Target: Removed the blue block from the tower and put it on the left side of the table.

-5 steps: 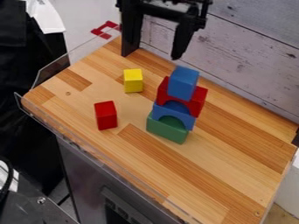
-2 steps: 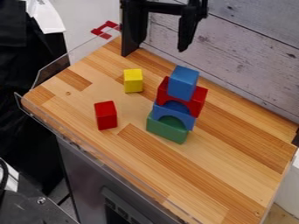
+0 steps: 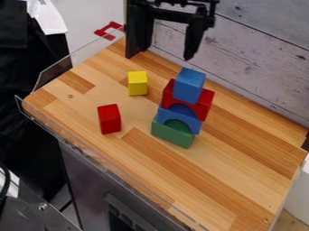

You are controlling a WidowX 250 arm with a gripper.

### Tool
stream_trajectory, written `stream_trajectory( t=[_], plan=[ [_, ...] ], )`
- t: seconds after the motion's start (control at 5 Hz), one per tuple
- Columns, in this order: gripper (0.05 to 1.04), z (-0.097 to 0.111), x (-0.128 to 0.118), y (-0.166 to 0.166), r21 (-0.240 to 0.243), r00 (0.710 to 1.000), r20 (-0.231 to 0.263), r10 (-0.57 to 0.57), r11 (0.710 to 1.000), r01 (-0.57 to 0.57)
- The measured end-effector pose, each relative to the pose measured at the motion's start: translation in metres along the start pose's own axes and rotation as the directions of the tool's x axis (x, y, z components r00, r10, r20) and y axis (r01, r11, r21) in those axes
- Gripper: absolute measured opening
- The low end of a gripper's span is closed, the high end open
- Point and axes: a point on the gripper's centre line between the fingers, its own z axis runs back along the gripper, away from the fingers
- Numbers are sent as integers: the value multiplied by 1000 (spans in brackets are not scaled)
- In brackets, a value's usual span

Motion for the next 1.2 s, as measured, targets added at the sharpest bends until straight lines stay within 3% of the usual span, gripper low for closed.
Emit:
stream_trajectory(
  t=[0.2, 0.6, 0.8, 1.2],
  plan=[
    [1001, 1, -11, -10, 6, 999, 24, -32, 999, 32],
    [1001, -3, -18, -22, -23, 998, 19, -55, 998, 56],
    [1001, -9, -16, -22, -16, 998, 0, -58, 998, 58],
    [1001, -37, -8, -20, 9, 993, -105, -46, 999, 47]
  ],
)
